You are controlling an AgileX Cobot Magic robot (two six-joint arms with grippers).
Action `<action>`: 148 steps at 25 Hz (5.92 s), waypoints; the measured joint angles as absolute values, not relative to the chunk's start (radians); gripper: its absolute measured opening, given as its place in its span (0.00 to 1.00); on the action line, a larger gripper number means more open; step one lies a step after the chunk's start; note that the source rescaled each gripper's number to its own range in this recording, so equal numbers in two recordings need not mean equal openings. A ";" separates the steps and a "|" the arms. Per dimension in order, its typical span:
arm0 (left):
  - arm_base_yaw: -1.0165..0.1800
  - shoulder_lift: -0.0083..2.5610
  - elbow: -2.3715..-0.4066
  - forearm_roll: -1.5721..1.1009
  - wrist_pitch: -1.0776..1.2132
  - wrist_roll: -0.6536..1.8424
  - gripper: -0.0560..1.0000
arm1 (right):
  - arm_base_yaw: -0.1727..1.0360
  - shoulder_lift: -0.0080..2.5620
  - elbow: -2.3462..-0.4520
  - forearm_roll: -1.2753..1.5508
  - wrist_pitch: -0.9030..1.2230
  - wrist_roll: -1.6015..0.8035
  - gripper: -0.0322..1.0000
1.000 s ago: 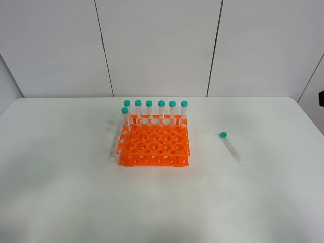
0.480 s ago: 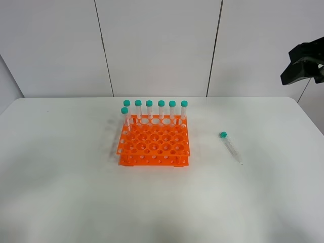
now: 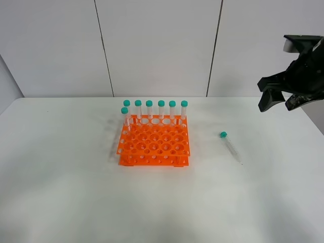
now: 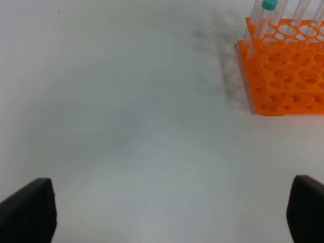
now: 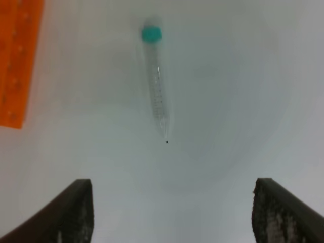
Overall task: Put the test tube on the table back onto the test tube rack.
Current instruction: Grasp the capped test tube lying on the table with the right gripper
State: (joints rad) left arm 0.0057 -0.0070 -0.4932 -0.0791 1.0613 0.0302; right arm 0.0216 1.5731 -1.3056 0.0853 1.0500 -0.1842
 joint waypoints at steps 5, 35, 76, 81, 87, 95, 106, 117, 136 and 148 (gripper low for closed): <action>0.006 -0.007 -0.493 -0.079 1.061 0.030 1.00 | 0.022 1.635 -1.306 0.088 1.024 -0.184 0.86; 0.006 -0.007 -0.493 -0.079 1.061 0.030 1.00 | 0.108 1.987 -1.333 0.000 0.929 -0.075 0.86; 0.006 -0.007 -0.493 -0.079 1.061 0.030 1.00 | 0.108 2.129 -1.335 0.017 0.863 -0.078 0.86; 0.006 -0.007 -0.493 -0.079 1.061 0.030 1.00 | 0.108 2.129 -1.335 0.017 0.847 -0.078 0.86; 0.006 -0.007 -0.493 -0.079 1.061 0.030 1.00 | 0.108 2.129 -1.335 0.017 0.843 -0.086 0.86; 0.006 -0.007 -0.493 -0.079 1.061 0.030 1.00 | 0.108 2.129 -1.335 0.017 0.843 -0.092 0.86; 0.006 -0.007 -0.493 -0.079 1.061 0.030 1.00 | 0.108 2.129 -1.335 0.017 0.829 -0.094 0.03; 0.006 -0.007 -0.493 -0.079 1.061 0.030 1.00 | 0.108 2.129 -1.335 0.017 0.820 -0.094 0.03; 0.006 -0.007 -0.493 -0.079 1.061 0.030 1.00 | 0.108 2.041 -1.534 0.017 0.955 -0.105 0.03; 0.006 -0.007 -0.493 -0.079 1.061 0.030 1.00 | 0.108 1.913 -1.558 0.058 0.962 -0.200 0.03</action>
State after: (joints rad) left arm 0.0057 -0.0070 -0.4932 -0.0791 1.0613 0.0302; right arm 0.1077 1.9127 -1.5580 0.0579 0.9619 -0.1998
